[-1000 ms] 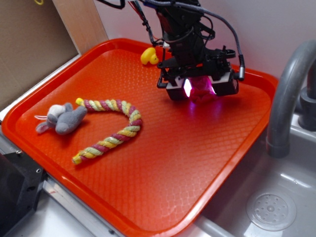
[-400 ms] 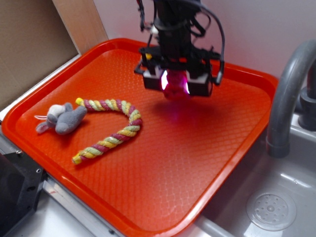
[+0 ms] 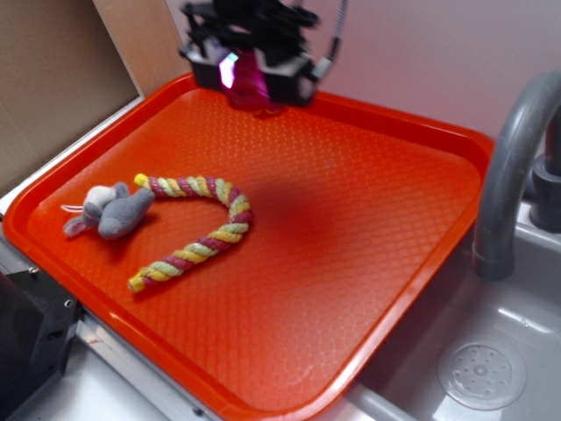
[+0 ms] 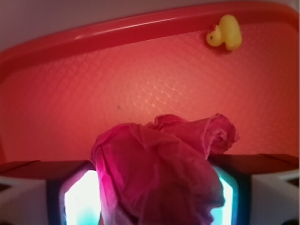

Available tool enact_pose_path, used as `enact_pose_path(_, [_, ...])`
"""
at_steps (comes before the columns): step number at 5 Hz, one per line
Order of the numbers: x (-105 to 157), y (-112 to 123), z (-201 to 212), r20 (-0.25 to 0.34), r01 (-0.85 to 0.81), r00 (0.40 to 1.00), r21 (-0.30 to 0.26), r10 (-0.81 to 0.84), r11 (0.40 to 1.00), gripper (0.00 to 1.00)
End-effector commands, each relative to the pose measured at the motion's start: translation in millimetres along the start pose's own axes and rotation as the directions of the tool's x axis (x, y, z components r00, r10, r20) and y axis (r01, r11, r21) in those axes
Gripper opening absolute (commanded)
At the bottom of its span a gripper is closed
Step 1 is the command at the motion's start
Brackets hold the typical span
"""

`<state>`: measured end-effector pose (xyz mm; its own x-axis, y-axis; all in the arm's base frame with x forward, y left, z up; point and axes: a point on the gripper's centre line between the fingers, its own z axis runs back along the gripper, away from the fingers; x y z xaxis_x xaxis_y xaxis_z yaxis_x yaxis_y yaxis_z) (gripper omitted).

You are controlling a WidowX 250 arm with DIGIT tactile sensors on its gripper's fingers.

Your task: Grab the red paper.

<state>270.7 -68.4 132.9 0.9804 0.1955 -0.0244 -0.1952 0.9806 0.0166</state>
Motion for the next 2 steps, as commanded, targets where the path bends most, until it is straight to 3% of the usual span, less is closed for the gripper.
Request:
enact_pose_path(1, [-28.3,45.8,54.8,0.060,0.228,0.973,-0.073,-0.224,0.971,0.00])
enact_pose_path(2, [-40.5,71.6,70.9,0.078,0.241,0.969,-0.111,-0.234,0.964,0.00])
